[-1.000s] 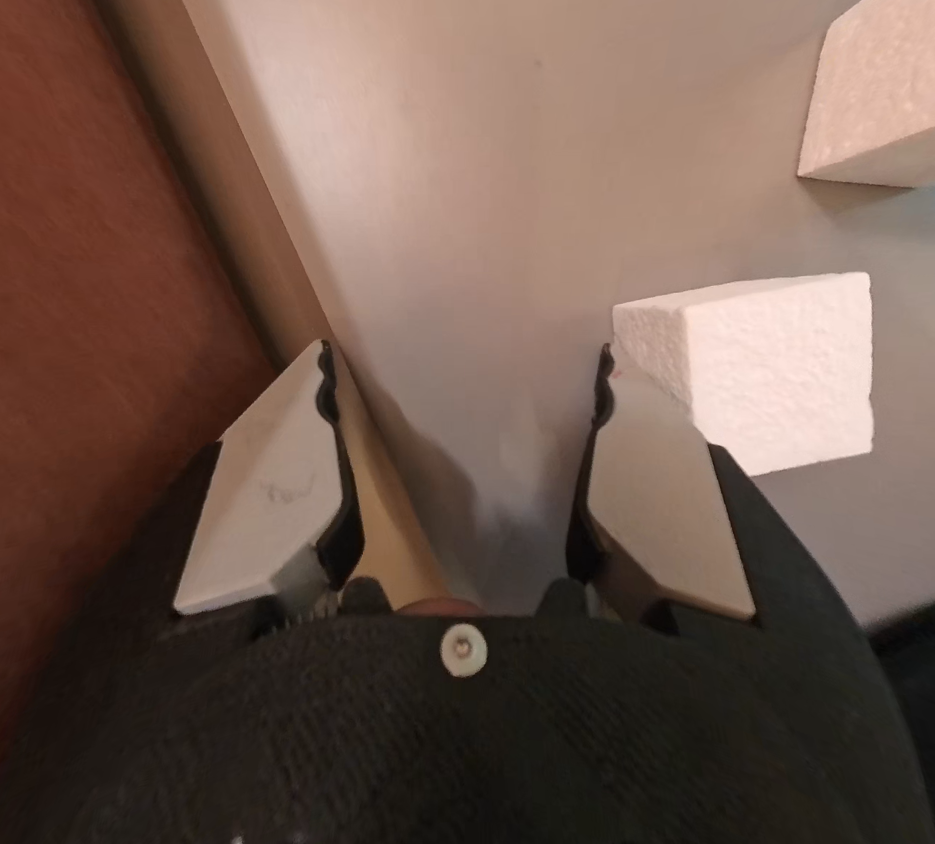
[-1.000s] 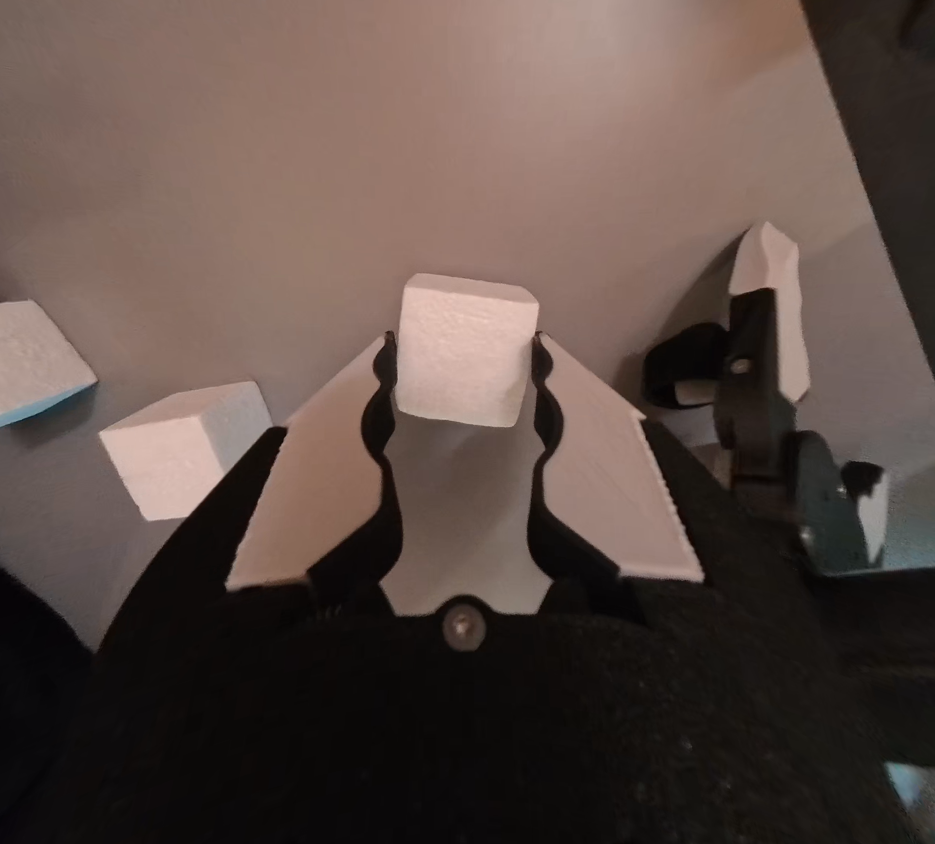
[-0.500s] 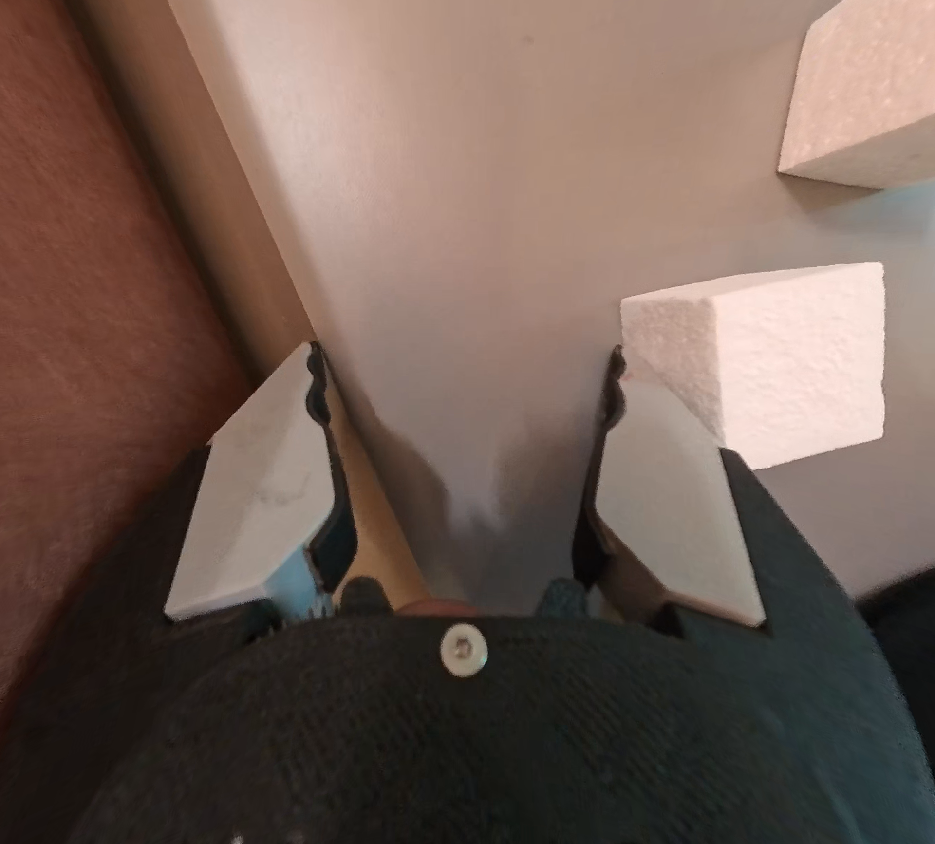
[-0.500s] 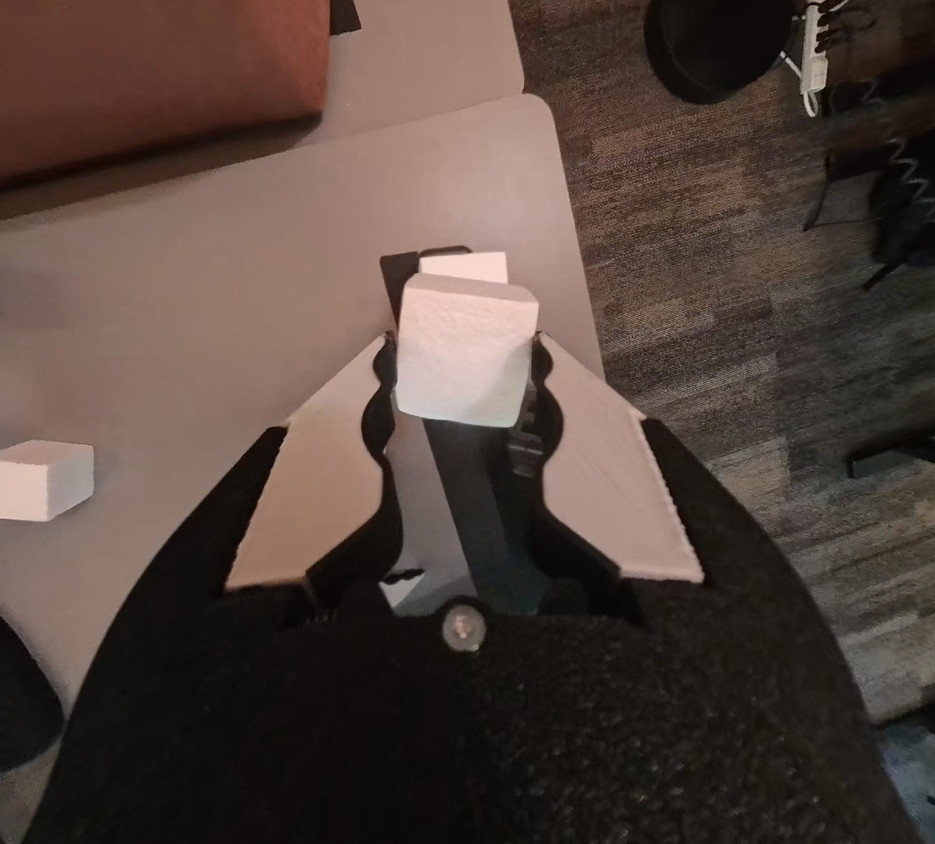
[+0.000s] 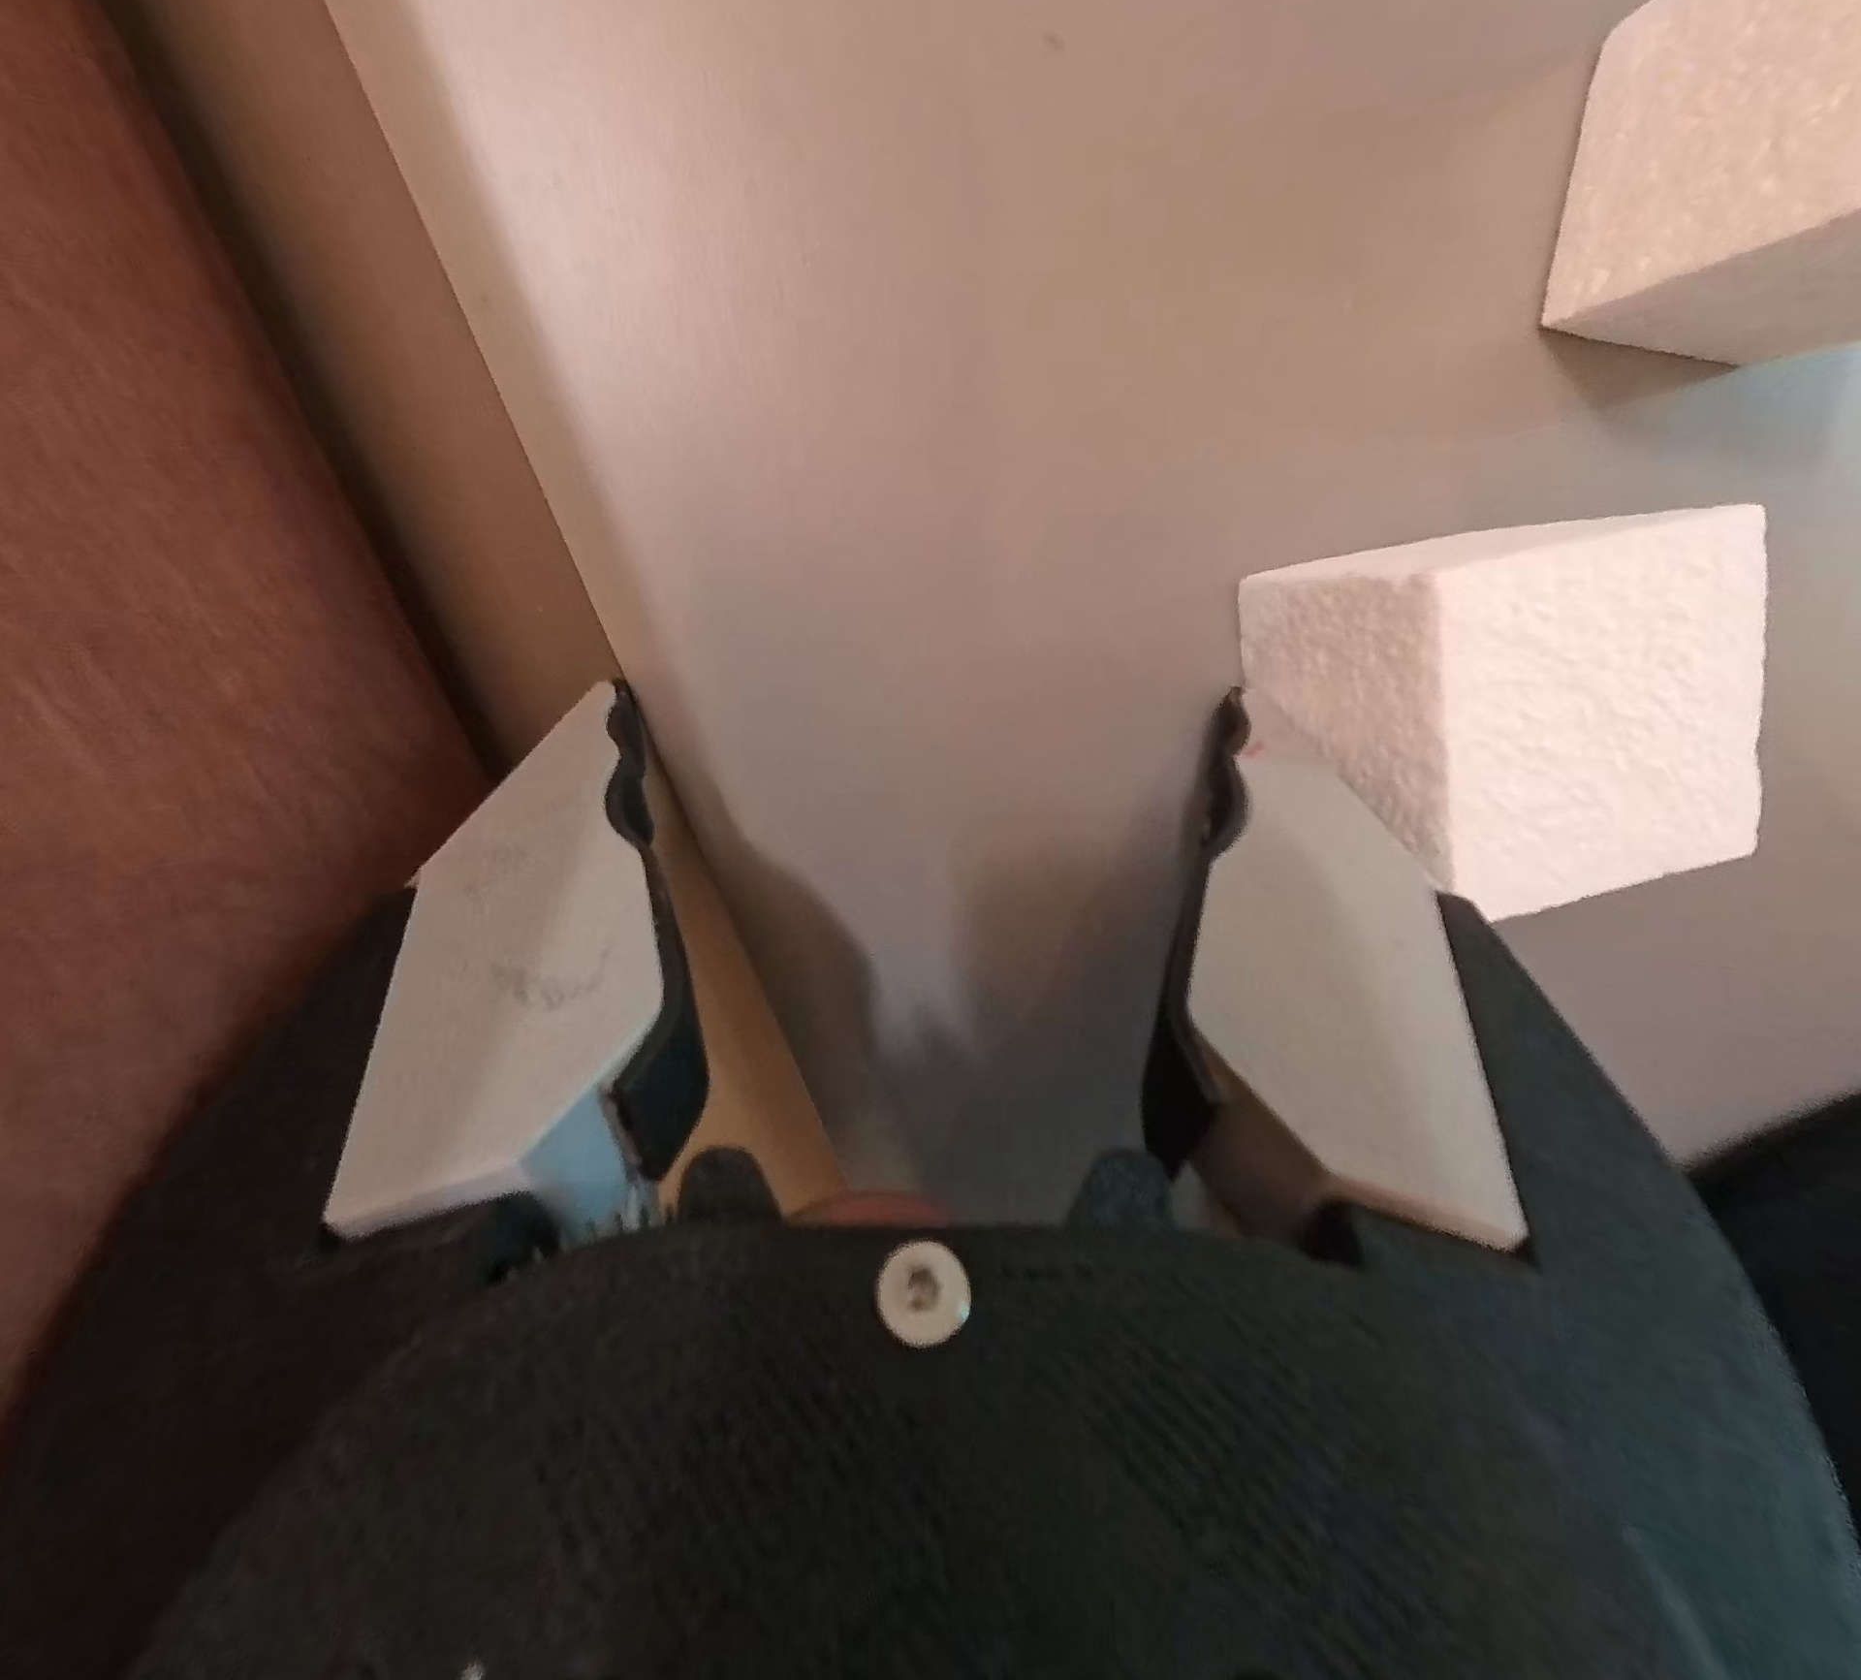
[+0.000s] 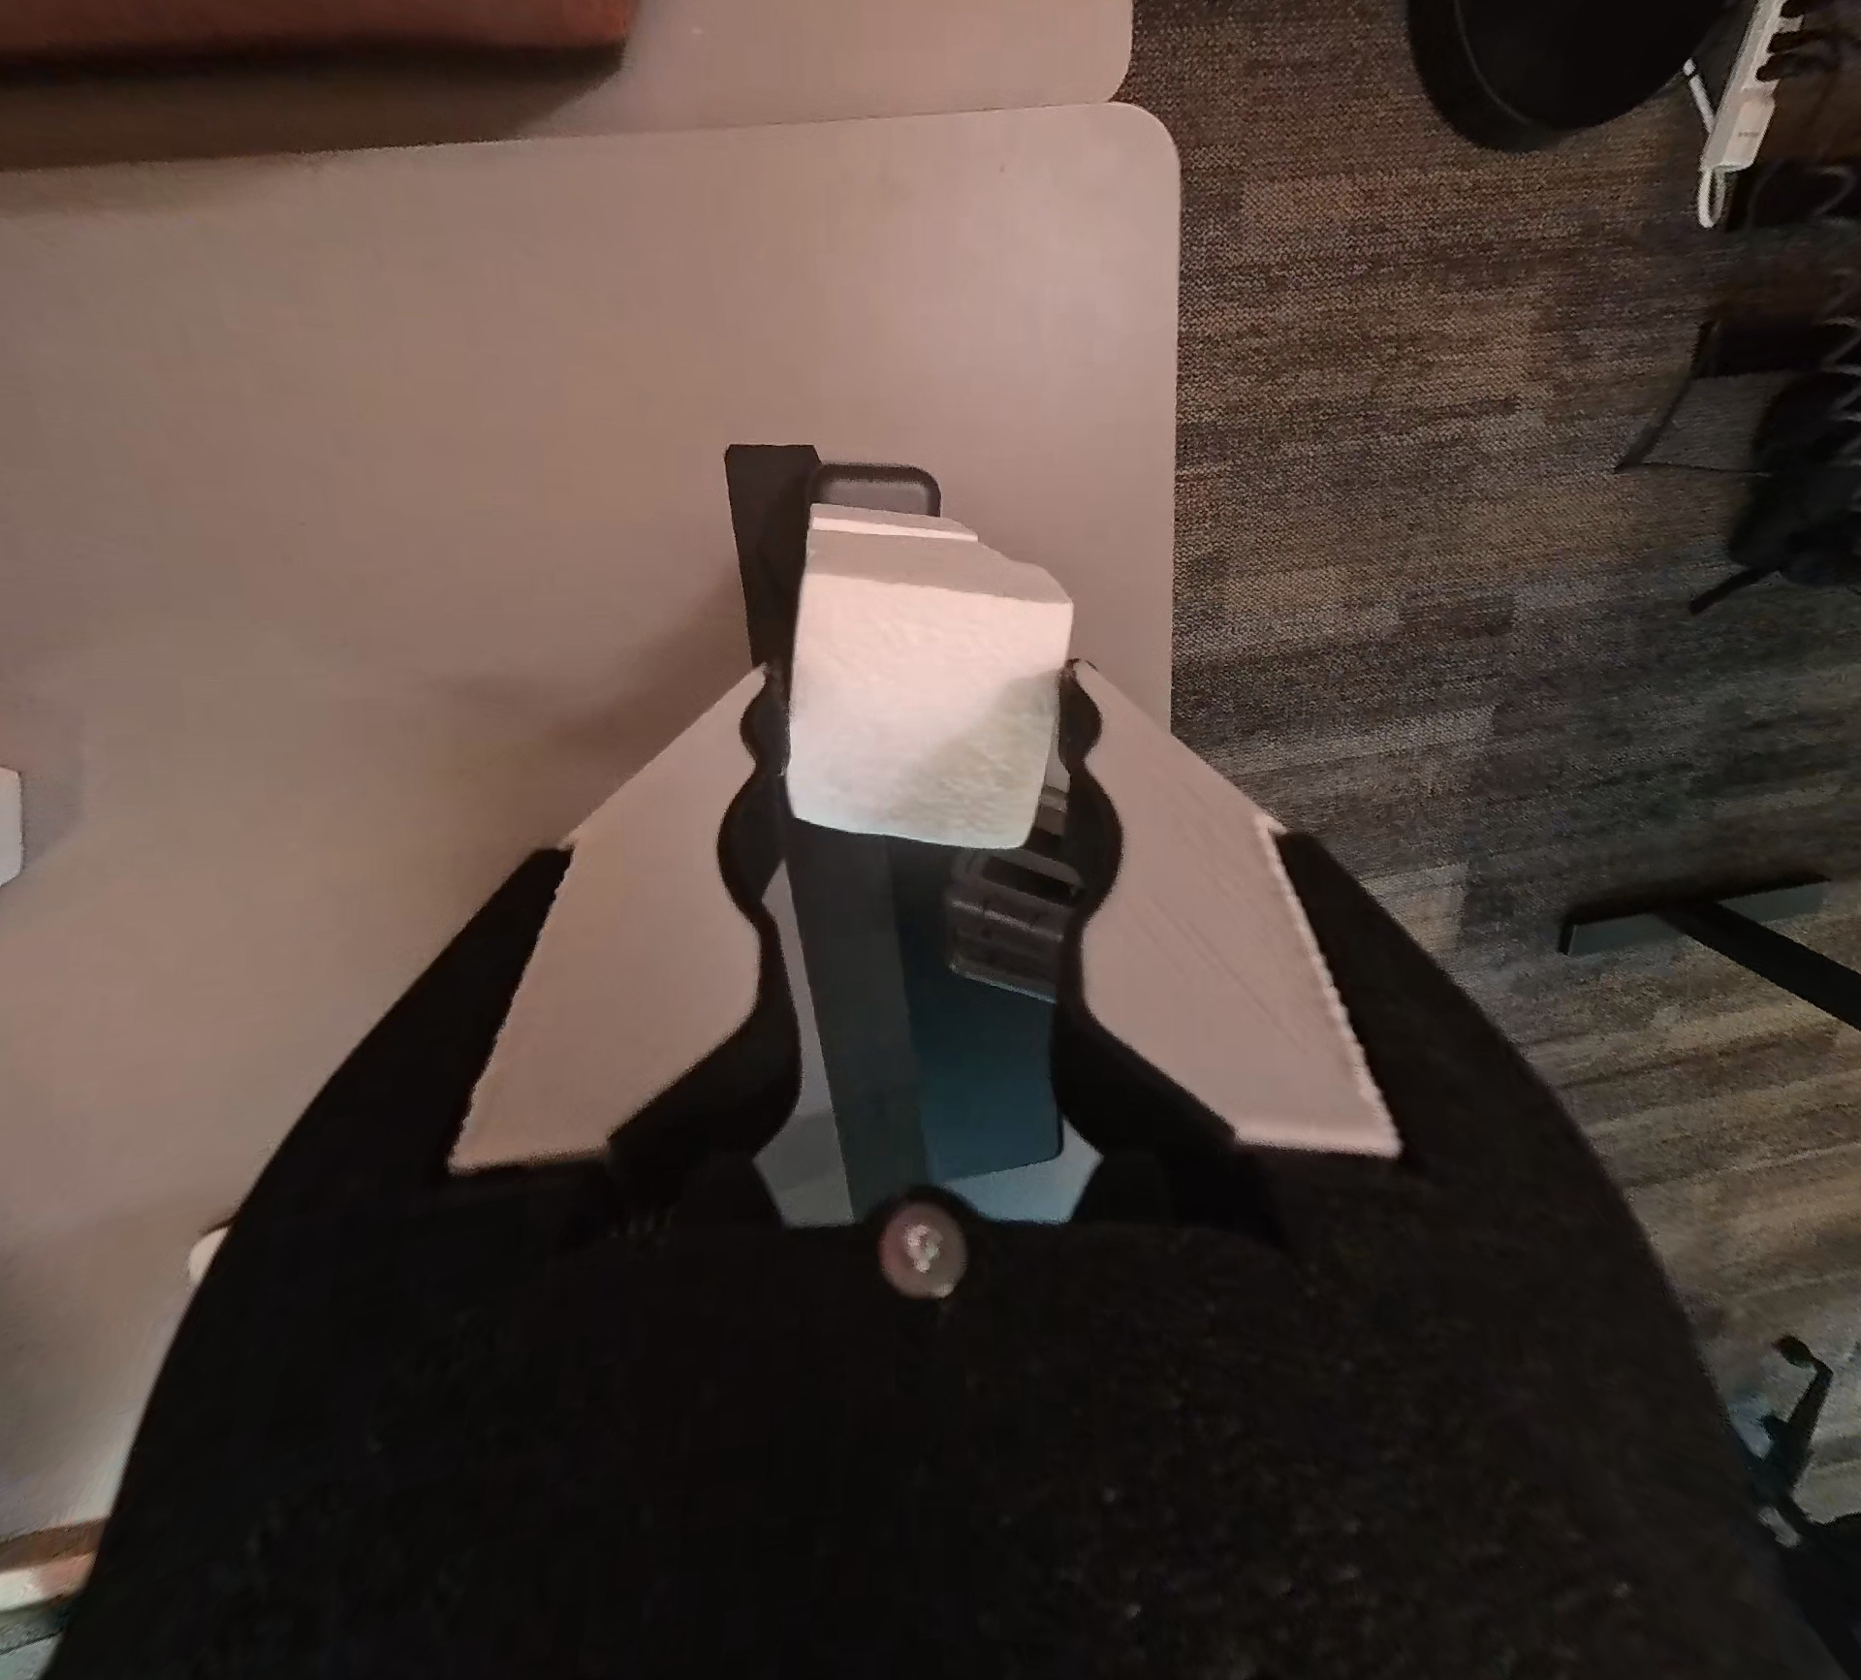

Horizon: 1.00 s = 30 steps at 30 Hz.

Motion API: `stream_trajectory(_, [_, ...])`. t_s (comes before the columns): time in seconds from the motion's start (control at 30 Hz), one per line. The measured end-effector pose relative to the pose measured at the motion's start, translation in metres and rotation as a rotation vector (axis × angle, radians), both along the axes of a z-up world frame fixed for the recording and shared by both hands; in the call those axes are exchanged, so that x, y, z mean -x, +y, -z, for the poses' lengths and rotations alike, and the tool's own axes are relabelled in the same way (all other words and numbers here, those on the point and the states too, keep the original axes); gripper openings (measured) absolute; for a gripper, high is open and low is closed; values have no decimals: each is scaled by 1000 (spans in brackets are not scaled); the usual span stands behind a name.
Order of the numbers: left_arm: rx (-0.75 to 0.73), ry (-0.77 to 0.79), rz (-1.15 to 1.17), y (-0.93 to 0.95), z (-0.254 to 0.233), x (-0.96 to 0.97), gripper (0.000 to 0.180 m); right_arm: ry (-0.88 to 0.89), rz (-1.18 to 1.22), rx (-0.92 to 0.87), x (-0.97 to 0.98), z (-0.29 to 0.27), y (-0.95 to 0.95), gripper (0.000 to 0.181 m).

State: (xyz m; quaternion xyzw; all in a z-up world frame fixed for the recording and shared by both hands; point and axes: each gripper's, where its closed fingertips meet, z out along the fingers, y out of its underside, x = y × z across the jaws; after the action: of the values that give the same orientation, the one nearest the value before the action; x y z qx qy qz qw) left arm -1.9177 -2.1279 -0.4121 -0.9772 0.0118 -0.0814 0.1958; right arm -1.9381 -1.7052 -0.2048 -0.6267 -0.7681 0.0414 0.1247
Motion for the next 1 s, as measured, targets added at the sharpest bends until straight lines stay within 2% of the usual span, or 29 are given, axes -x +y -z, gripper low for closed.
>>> stream_trajectory(0.1, [3,0,-1,-1,0,0,110,-25,-5,4,-1,10,1,58])
stream_trajectory(0.23, [6,11,2,-1,0,1,111,-7,22,-5,0,14,4,74])
stream_trajectory(0.4, [5,23,10,-1,-1,1,111,128,72,-115,-1,-34,3,83])
stream_trajectory(0.47, [3,24,10,0,-1,2,112,238,98,-120,-8,-64,-22,83])
stream_trajectory(0.57, [-2,22,6,0,-1,2,112,350,82,17,-31,-72,-106,71])
stream_trajectory(0.67, [-2,22,8,0,-1,1,111,262,36,152,-76,-15,-209,68])
stream_trajectory(0.8, [6,32,18,-4,-1,0,110,75,65,235,-140,81,-310,79])
stream_trajectory(0.9, [10,54,27,-8,-2,0,110,18,126,238,-165,125,-348,85])
stream_trajectory(1.0, [13,81,30,-14,-4,0,109,24,184,179,-169,155,-351,83])
